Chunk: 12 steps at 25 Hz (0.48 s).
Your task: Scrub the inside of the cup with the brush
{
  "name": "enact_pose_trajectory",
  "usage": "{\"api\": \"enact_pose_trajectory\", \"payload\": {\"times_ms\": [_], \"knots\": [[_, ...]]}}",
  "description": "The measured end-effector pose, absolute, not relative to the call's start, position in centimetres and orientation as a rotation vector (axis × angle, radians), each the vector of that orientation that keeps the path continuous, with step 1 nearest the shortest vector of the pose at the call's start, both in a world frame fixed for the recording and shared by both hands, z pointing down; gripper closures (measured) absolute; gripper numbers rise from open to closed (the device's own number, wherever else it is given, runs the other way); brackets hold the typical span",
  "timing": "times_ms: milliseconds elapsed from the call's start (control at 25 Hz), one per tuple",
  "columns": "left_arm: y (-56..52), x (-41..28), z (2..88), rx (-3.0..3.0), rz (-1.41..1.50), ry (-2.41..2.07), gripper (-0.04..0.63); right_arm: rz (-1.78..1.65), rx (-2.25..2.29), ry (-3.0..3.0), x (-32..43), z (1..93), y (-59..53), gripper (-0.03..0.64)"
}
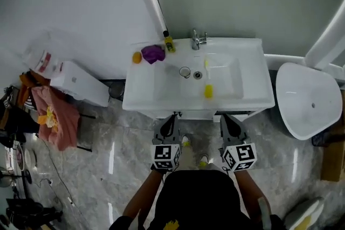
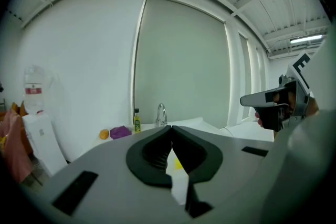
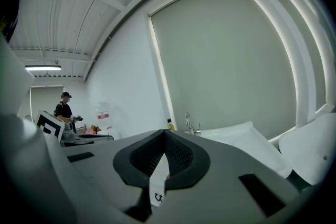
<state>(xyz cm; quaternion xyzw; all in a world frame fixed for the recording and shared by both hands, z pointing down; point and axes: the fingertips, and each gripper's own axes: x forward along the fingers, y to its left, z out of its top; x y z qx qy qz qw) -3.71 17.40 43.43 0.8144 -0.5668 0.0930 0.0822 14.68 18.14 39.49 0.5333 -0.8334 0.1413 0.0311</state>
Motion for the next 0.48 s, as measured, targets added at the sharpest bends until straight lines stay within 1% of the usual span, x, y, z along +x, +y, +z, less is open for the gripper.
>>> {"api": "enact_pose_trajectory", "payload": {"times_ms": [240, 360, 480], "knots": [[20.0, -6.1, 41.2, 2.452, 0.230, -1.747, 0.575, 0.397, 1.673, -2.611, 13.1, 37.8, 20.4, 0.591], [20.5, -6.0, 39.6, 2.483, 0.195, -1.753, 0.575, 0.357, 1.669, -2.613, 12.5, 36.7, 20.9, 0.591], [20.2, -5.2, 38.5, 2.601, 0.260, -1.727, 0.575, 0.321, 1.676, -2.598, 11.7, 35.9, 20.8, 0.591]]}}
